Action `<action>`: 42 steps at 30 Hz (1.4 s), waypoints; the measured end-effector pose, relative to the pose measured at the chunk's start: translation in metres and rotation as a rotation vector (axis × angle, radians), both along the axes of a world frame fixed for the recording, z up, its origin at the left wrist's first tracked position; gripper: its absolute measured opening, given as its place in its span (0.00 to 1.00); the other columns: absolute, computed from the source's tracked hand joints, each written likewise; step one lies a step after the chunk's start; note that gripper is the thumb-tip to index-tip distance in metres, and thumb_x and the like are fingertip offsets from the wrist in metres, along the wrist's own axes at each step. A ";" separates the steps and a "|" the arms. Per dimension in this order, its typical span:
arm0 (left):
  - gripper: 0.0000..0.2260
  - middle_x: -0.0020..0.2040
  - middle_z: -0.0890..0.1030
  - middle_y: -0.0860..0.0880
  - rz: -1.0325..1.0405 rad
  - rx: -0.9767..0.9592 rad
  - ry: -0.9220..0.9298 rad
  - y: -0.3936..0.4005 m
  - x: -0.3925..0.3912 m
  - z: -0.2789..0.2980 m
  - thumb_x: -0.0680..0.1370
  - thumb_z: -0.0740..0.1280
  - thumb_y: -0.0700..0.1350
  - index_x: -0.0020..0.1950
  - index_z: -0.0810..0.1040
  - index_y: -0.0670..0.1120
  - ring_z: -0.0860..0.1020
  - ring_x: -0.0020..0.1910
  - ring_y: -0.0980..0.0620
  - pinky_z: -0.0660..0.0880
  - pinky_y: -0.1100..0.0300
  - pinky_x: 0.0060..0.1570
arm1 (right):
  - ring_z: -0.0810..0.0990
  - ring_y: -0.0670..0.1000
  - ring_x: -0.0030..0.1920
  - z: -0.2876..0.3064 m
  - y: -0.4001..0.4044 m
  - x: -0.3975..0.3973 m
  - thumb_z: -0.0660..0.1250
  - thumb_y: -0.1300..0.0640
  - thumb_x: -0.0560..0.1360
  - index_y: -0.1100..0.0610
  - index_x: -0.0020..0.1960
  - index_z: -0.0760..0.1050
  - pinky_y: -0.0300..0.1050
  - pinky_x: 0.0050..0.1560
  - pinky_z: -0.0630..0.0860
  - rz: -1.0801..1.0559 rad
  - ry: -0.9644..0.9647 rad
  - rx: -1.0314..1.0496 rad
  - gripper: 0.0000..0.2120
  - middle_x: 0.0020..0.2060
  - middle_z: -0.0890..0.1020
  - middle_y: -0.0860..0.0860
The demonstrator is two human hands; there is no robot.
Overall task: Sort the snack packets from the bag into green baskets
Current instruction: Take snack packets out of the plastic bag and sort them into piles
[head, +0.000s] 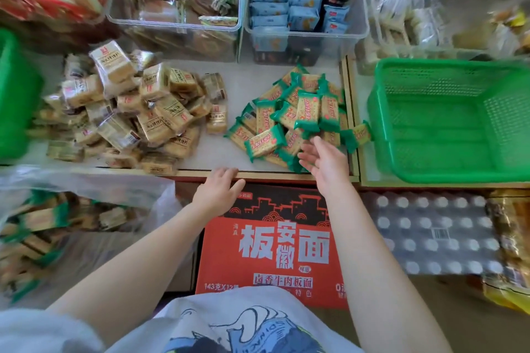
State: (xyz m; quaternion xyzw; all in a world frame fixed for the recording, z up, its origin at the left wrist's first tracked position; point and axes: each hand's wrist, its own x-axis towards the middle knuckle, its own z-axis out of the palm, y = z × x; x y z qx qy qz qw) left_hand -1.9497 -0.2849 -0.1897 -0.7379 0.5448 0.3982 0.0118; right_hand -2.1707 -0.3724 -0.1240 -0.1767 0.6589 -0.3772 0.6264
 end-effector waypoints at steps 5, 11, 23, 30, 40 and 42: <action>0.23 0.75 0.66 0.48 -0.090 -0.088 0.022 0.018 0.006 0.011 0.84 0.55 0.58 0.75 0.68 0.48 0.60 0.77 0.48 0.68 0.47 0.68 | 0.85 0.53 0.43 0.005 0.069 0.029 0.65 0.56 0.82 0.57 0.57 0.77 0.46 0.45 0.83 0.179 0.133 0.064 0.07 0.46 0.85 0.56; 0.16 0.37 0.75 0.50 0.288 -0.290 0.009 0.119 0.103 0.016 0.82 0.57 0.50 0.36 0.71 0.47 0.74 0.40 0.47 0.65 0.53 0.37 | 0.84 0.51 0.38 -0.002 0.133 0.149 0.64 0.57 0.82 0.59 0.56 0.78 0.44 0.43 0.81 0.711 0.160 0.089 0.07 0.43 0.85 0.55; 0.29 0.82 0.51 0.47 0.554 0.261 0.007 0.295 0.282 -0.098 0.84 0.52 0.59 0.83 0.48 0.52 0.50 0.81 0.45 0.44 0.51 0.76 | 0.78 0.54 0.48 -0.162 0.201 0.390 0.69 0.59 0.78 0.57 0.56 0.78 0.46 0.44 0.78 0.966 0.296 0.270 0.07 0.49 0.80 0.54; 0.28 0.82 0.53 0.51 0.513 0.249 0.073 0.300 0.302 -0.094 0.84 0.50 0.62 0.82 0.50 0.56 0.52 0.80 0.49 0.49 0.52 0.76 | 0.81 0.52 0.39 -0.205 0.203 0.421 0.73 0.56 0.76 0.58 0.53 0.77 0.44 0.37 0.80 0.770 0.371 0.271 0.10 0.45 0.83 0.55; 0.30 0.81 0.59 0.46 0.553 0.163 0.240 0.292 0.322 -0.071 0.82 0.59 0.60 0.81 0.53 0.54 0.63 0.77 0.44 0.66 0.49 0.71 | 0.75 0.50 0.30 -0.169 0.206 0.426 0.74 0.53 0.73 0.57 0.45 0.74 0.41 0.28 0.67 0.852 0.404 0.356 0.11 0.37 0.80 0.55; 0.29 0.79 0.63 0.47 0.539 0.015 0.263 0.287 0.323 -0.050 0.81 0.63 0.57 0.80 0.57 0.55 0.65 0.75 0.46 0.69 0.48 0.70 | 0.74 0.48 0.25 -0.138 0.207 0.416 0.72 0.56 0.77 0.57 0.44 0.74 0.41 0.28 0.68 0.891 0.287 0.412 0.08 0.29 0.78 0.52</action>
